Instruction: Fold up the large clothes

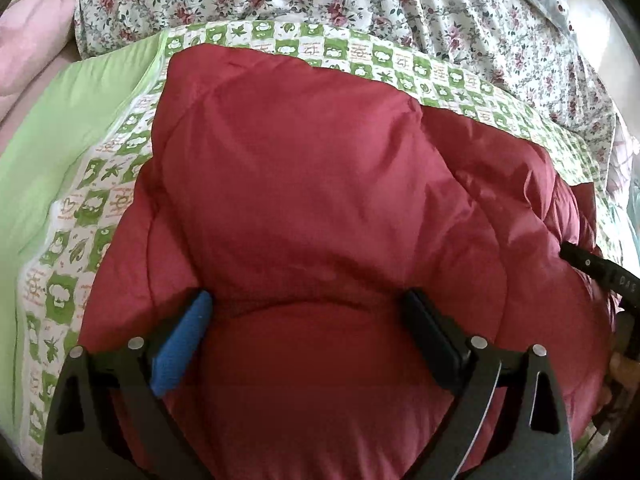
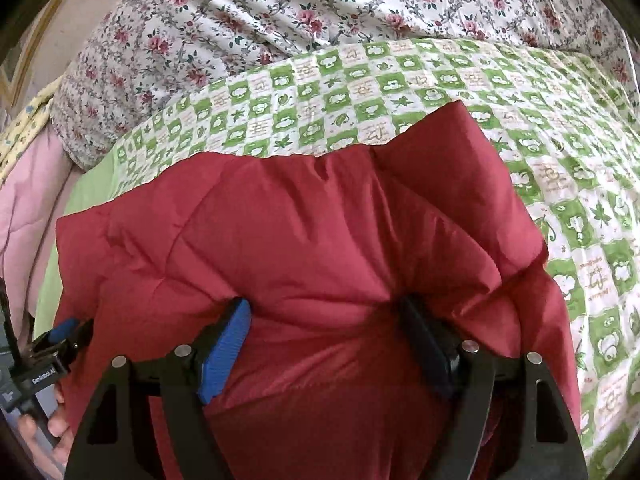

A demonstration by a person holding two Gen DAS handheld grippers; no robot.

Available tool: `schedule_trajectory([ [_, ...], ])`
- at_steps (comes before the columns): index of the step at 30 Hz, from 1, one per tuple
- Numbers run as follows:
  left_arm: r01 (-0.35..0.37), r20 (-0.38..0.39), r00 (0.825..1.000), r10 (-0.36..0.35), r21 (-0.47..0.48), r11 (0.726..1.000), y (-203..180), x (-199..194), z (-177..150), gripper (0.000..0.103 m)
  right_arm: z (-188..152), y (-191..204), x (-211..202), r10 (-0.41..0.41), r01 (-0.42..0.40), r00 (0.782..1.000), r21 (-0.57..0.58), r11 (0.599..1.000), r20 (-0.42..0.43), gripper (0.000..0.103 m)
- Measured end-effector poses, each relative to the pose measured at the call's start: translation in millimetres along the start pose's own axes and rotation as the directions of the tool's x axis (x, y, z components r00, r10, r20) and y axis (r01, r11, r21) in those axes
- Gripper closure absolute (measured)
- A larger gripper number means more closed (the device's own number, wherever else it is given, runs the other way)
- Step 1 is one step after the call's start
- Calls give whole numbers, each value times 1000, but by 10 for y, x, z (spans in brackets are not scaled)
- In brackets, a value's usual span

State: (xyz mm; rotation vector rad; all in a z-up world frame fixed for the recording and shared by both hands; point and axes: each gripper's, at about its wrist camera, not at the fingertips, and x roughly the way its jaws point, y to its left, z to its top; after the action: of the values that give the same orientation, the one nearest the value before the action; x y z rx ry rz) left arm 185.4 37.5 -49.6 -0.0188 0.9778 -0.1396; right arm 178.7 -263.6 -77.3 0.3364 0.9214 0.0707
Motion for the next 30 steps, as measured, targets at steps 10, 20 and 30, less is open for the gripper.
schedule_trajectory([
  [10, 25, 3, 1000, -25, 3, 1000, 6, -243, -88, 6, -27, 15, -19, -7, 7, 1000, -18, 1000, 8, 24],
  [20, 108, 47, 993, -106, -33, 994, 110, -906, -640, 6, -24, 11, -56, 4, -4, 1000, -15, 1000, 19, 24],
  [30, 97, 39, 995, -97, 6, 995, 72, -1039, -826, 6, -567, 247, -1197, 110, -94, 986, -125, 988, 122, 22],
])
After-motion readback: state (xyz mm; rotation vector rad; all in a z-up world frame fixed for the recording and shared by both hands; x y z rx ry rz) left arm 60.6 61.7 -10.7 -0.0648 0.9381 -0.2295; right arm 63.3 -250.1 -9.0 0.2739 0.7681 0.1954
